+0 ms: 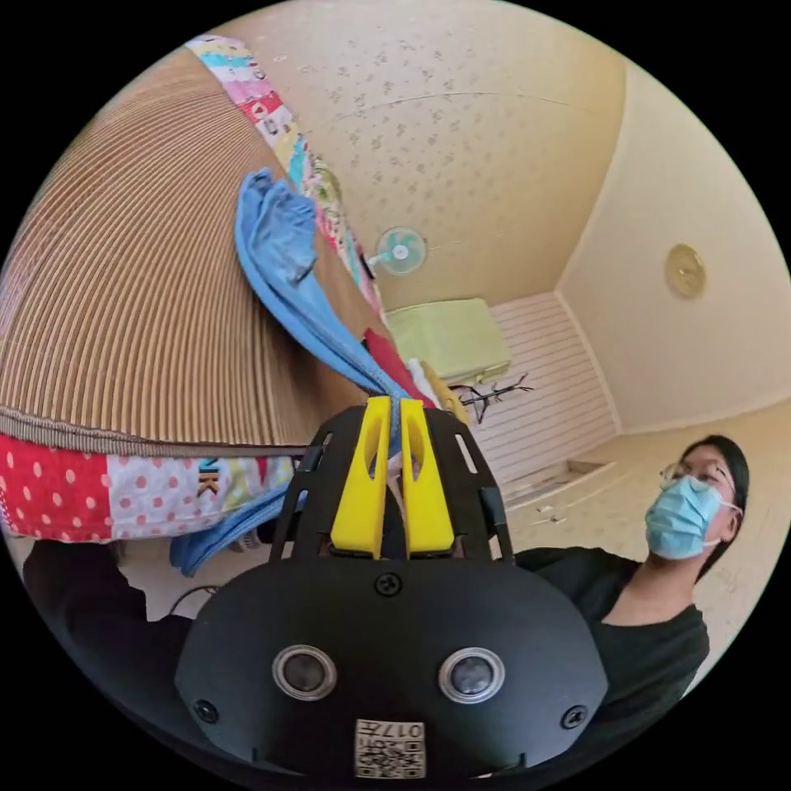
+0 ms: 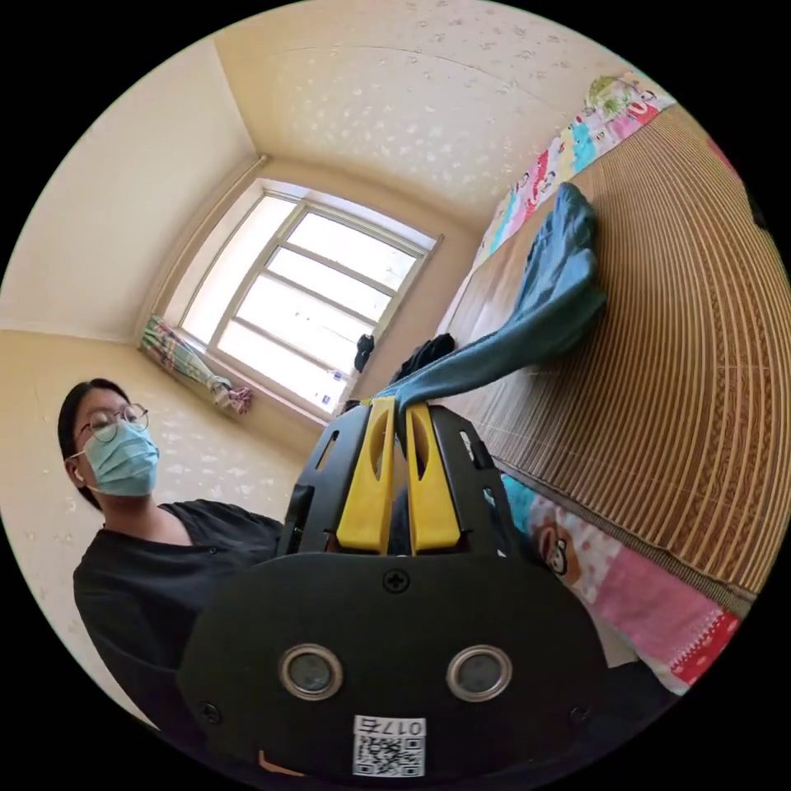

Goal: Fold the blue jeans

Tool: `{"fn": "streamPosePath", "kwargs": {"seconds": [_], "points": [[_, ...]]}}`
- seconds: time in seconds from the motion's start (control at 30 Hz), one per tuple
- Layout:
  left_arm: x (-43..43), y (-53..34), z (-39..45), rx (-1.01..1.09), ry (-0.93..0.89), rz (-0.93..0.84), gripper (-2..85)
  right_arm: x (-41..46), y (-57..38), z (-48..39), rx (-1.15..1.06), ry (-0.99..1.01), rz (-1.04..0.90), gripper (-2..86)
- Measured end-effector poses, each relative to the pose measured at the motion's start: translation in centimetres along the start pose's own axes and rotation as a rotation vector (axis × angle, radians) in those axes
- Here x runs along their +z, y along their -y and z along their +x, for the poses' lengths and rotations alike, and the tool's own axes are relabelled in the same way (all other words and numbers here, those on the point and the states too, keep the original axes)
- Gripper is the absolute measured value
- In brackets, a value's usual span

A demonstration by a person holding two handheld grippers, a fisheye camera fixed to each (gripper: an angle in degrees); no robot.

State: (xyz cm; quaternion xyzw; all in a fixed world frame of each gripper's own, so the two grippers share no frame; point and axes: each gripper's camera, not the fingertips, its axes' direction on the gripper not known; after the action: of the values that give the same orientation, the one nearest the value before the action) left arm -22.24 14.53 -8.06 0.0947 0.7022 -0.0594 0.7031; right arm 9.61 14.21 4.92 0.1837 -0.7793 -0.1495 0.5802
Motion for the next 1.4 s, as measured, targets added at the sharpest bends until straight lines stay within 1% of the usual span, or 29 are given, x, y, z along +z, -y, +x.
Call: {"fn": "streamPosePath", "kwargs": {"seconds": [0.03,0.07,0.1,0.13,0.17,0.2,0.23,0.3,0.33,0.37,0.4,0.43,0.47,0.5,0.53,0.6,0.67,0.73,0.8,0.87,0.93,1.0,1.07,1.17,1.2,1.23,1.3,1.33,1.4], "points": [[-0.8,-0.3,3.0,0.081,-0.072,0.017,0.1,-0.1,0.2,-2.0,-0.037,0.035,0.009,2.3],[-1.1,-0.4,4.6,0.129,-0.1,0.023,0.1,-0.3,0.7,-6.0,-0.114,0.095,0.03,2.3],[-1.6,-0.4,8.2,0.235,-0.133,0.035,0.1,-0.4,1.6,-10.2,-0.194,0.141,0.05,2.2],[-1.9,-0.5,12.0,0.35,-0.147,0.045,0.0,-0.5,2.1,-12.3,-0.232,0.158,0.058,2.2],[-2.0,-0.6,13.9,0.41,-0.153,0.05,0.0,-0.7,3.3,-16.3,-0.3,0.184,0.076,2.2],[-2.2,-0.7,17.7,0.523,-0.171,0.057,0.0,-0.8,4.6,-20.3,-0.36,0.208,0.088,2.2],[-2.4,-0.6,20.9,0.609,-0.197,0.066,0.0,-0.9,5.4,-22.2,-0.386,0.22,0.091,2.2],[-2.6,-0.1,24.5,0.645,-0.231,0.095,0.0,-0.6,8.6,-29.3,-0.469,0.224,0.089,2.1],[-2.7,0.6,26.0,0.613,-0.246,0.123,0.0,-0.5,9.4,-31.0,-0.489,0.202,0.088,2.1],[-2.8,1.1,26.4,0.586,-0.242,0.141,0.0,0.1,11.0,-33.7,-0.516,0.115,0.088,2.0],[-2.8,2.1,26.9,0.529,-0.2,0.177,-0.1,0.8,12.7,-35.8,-0.523,-0.007,0.089,2.0],[-2.6,3.3,26.9,0.481,-0.125,0.203,-0.1,1.3,13.6,-36.4,-0.522,-0.064,0.09,2.0],[-2.4,4.0,26.7,0.462,-0.087,0.208,-0.1,2.3,15.6,-37.0,-0.518,-0.168,0.085,1.9],[-1.8,5.7,25.9,0.418,-0.02,0.207,-0.1,3.5,17.6,-36.8,-0.508,-0.265,0.071,1.8],[-1.0,7.5,24.6,0.365,0.012,0.199,-0.2,4.2,18.8,-36.4,-0.496,-0.317,0.06,1.8],[0.2,10.4,22.4,0.295,0.045,0.191,-0.2,7.4,24.3,-33.1,-0.427,-0.538,-0.008,1.6],[1.7,13.5,20.7,0.25,0.151,0.185,-0.3,9.3,28.3,-30.4,-0.406,-0.63,-0.017,1.5],[3.8,17.4,19.8,0.282,0.326,0.184,-0.2,10.3,32.0,-28.4,-0.384,-0.661,0.012,1.5],[5.2,19.4,19.5,0.338,0.425,0.198,-0.1,10.7,34.9,-27.8,-0.386,-0.639,0.09,1.5],[6.1,20.2,18.8,0.397,0.443,0.211,0.1,11.4,35.1,-28.1,-0.446,-0.669,0.133,1.5],[7.4,19.8,16.6,0.392,0.456,0.144,0.3,12.3,34.4,-27.1,-0.444,-0.742,0.118,1.6],[8.5,17.7,14.3,0.418,0.504,0.084,0.4,12.8,30.7,-24.0,-0.445,-0.764,0.103,1.7],[9.4,14.5,11.3,0.413,0.55,0.015,0.6,12.3,26.4,-20.8,-0.407,-0.724,0.068,1.9],[10.2,7.3,5.4,0.317,0.511,-0.108,1.0,10.1,16.7,-15.8,-0.346,-0.683,0.011,2.4],[10.4,4.2,3.2,0.274,0.473,-0.155,1.2,8.6,12.5,-14.1,-0.292,-0.648,0.005,2.7],[10.7,1.2,1.0,0.223,0.452,-0.205,1.5,7.8,10.4,-13.3,-0.261,-0.625,0.003,2.8],[10.8,-2.6,-1.6,0.138,0.475,-0.252,2.3,5.0,3.2,-10.1,-0.089,-0.584,-0.016,4.0],[10.6,-4.3,-2.8,0.103,0.499,-0.26,3.9,4.3,1.8,-9.4,-0.036,-0.595,-0.017,4.5],[9.7,-5.4,-4.2,0.048,0.527,-0.236,7.2,0.7,-2.3,-7.9,0.144,-0.629,0.084,8.1]]}}
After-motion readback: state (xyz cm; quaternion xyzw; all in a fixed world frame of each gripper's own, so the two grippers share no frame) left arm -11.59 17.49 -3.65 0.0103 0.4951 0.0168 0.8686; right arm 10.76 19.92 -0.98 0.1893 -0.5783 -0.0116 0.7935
